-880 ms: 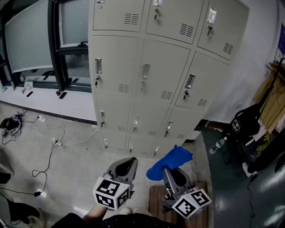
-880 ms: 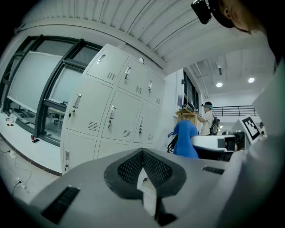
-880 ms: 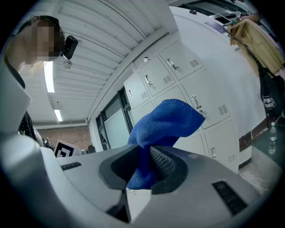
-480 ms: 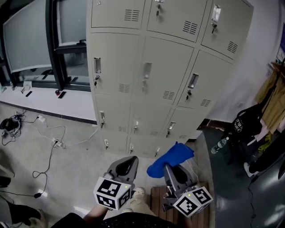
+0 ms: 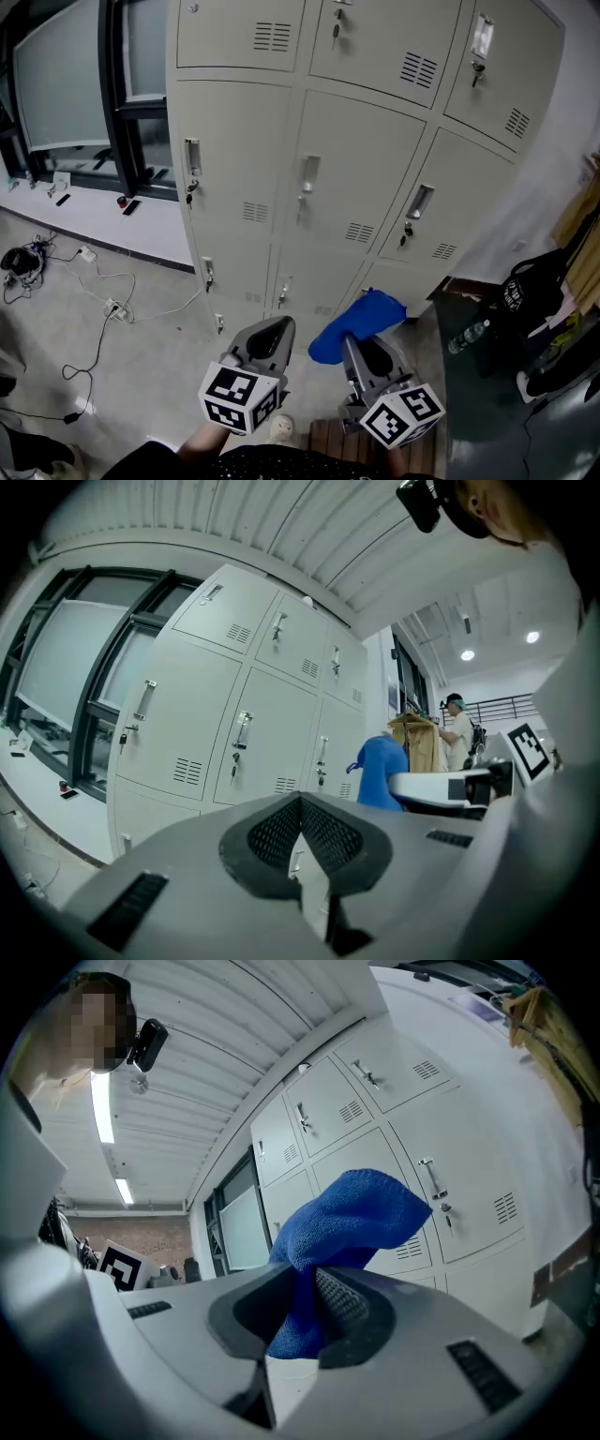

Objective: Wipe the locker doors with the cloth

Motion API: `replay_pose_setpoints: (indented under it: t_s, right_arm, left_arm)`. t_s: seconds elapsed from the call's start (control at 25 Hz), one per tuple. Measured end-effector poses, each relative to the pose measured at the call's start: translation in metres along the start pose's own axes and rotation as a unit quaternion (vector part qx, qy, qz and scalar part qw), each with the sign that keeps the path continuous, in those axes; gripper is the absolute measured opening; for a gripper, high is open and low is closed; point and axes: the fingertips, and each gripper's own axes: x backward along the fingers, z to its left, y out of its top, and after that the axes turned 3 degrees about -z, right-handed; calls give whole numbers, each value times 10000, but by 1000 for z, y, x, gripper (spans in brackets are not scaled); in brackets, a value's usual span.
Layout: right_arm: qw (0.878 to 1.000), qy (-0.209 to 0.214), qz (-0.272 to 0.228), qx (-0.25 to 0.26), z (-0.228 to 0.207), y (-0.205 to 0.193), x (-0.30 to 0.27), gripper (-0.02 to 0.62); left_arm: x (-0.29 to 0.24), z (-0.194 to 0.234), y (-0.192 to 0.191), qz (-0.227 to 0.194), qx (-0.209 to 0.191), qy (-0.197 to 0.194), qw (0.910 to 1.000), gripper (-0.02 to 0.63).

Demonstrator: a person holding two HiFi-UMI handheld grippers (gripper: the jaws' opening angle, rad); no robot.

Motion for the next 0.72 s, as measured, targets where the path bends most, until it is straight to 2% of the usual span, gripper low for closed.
replay_pose_setpoints:
  t_s: [0.2,0.36,0.56,0.72]
  right_arm:
    - [9999,2,-91,-122,-44,16,-24,61]
    - [9998,10,-63,-190,-69,13,-36,60]
    - [9997,189,17,-146,-77,4,-52,61]
    - [9997,247,-49,-17,-82,10,-65,61]
  left_arm:
    - [-51,5,5,-58,-71,-18,10000,11]
    - [-77,5,4,-112,-95,-82,9999,11]
    - [-93,14,-6,-64,-162,29,9998,11]
    - [-105,20,8,-166,-469,-29,9988,11]
